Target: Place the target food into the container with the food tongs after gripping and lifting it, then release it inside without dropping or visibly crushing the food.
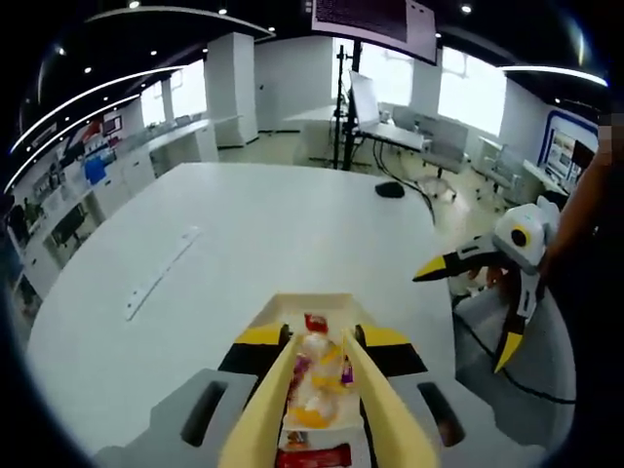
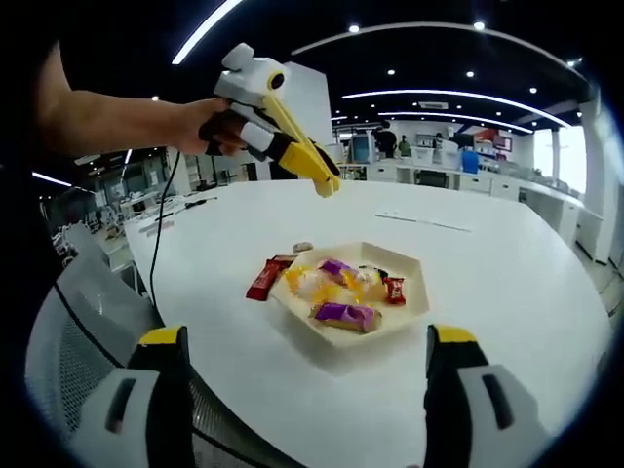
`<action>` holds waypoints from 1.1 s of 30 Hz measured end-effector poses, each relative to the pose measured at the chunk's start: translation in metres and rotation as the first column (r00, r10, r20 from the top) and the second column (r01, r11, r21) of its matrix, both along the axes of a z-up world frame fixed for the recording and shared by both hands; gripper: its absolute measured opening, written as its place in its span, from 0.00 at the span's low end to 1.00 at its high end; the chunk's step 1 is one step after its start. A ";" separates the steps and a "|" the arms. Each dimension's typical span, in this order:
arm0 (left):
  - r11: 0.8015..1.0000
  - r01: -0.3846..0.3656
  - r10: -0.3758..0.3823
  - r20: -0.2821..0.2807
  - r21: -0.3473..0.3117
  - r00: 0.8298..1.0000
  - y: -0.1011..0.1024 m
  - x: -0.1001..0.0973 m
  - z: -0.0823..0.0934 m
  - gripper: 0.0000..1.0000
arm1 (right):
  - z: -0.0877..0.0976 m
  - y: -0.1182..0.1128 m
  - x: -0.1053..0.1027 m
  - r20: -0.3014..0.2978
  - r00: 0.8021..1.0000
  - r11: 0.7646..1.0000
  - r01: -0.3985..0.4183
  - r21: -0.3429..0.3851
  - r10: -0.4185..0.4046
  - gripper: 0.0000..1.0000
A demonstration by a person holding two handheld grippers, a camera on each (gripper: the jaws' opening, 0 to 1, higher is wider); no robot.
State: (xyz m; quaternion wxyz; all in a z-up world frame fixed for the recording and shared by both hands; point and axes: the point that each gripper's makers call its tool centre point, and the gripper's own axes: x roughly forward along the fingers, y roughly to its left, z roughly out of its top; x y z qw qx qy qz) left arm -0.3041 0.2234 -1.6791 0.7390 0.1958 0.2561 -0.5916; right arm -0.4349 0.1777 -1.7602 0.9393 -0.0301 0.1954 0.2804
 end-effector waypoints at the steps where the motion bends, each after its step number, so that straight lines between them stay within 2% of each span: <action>1: 1.000 -0.001 0.001 0.001 0.000 1.000 0.001 0.000 0.000 0.24 | 0.000 0.000 0.000 -0.002 1.000 1.000 0.001 0.000 -0.001 1.00; 11: 0.999 -0.034 0.035 0.027 -0.026 0.999 0.023 0.006 0.014 0.25 | 0.000 -0.002 0.001 0.002 1.000 1.000 0.006 -0.005 -0.006 1.00; 23: 0.995 -0.064 0.066 0.020 -0.081 0.998 0.055 0.014 0.025 0.25 | 0.003 -0.007 0.003 0.021 0.999 1.000 0.029 -0.007 -0.029 1.00; 28: 0.993 -0.073 0.075 0.019 -0.091 0.997 0.074 0.018 0.027 0.26 | 0.001 -0.010 0.003 0.011 0.999 0.999 0.044 -0.015 -0.043 1.00; 33: 0.988 -0.107 0.110 0.019 -0.113 0.994 0.094 0.020 0.028 0.26 | -0.006 -0.011 0.002 -0.028 0.999 0.999 0.046 -0.026 -0.047 1.00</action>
